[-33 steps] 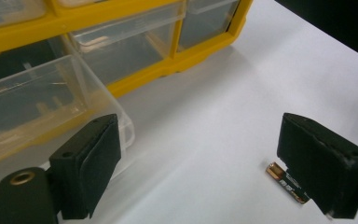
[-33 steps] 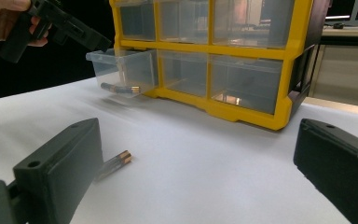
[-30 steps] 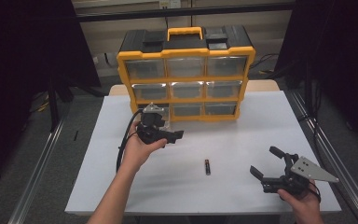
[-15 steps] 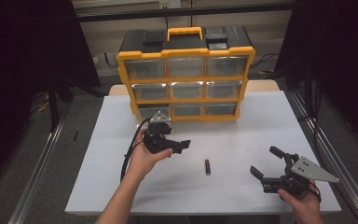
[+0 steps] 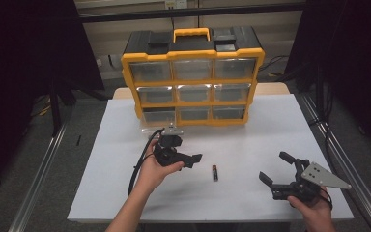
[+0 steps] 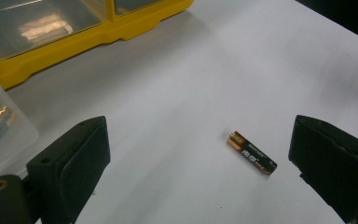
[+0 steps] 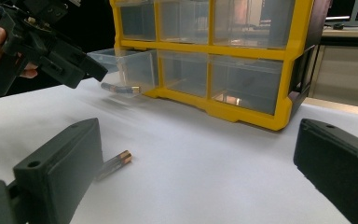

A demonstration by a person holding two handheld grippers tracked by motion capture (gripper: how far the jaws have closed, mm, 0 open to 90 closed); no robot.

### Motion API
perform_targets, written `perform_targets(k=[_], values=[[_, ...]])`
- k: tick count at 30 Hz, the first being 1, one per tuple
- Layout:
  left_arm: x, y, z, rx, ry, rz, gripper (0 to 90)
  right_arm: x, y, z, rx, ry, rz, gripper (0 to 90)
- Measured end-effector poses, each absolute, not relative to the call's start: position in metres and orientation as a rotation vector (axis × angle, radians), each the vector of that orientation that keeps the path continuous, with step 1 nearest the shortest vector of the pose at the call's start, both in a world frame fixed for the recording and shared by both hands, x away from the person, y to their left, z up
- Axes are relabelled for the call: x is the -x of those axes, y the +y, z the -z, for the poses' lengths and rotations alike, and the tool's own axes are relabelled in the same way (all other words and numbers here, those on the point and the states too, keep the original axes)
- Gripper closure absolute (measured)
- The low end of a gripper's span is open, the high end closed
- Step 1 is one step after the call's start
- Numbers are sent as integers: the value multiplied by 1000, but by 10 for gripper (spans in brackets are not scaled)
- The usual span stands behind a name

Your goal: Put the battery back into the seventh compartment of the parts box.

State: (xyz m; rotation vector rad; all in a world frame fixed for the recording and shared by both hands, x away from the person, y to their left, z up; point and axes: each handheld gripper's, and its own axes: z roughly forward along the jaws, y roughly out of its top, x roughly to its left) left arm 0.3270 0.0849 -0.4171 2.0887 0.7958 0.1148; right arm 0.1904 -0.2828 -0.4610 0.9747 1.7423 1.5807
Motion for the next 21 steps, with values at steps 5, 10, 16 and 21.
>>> perform_targets(k=[5,10,16,21], values=[[-322,80,421,-2108,777,-91,53,-191,-283,461,-972,1741,-1579,10],[-317,73,428,-2123,746,-77,50,-191,-283,461,-971,1741,-1580,10],[-313,64,434,-2109,716,-33,48,-191,-283,461,-970,1742,-1576,10],[-310,60,439,-2102,724,-37,48,-190,-283,461,-976,1742,-1578,10]])
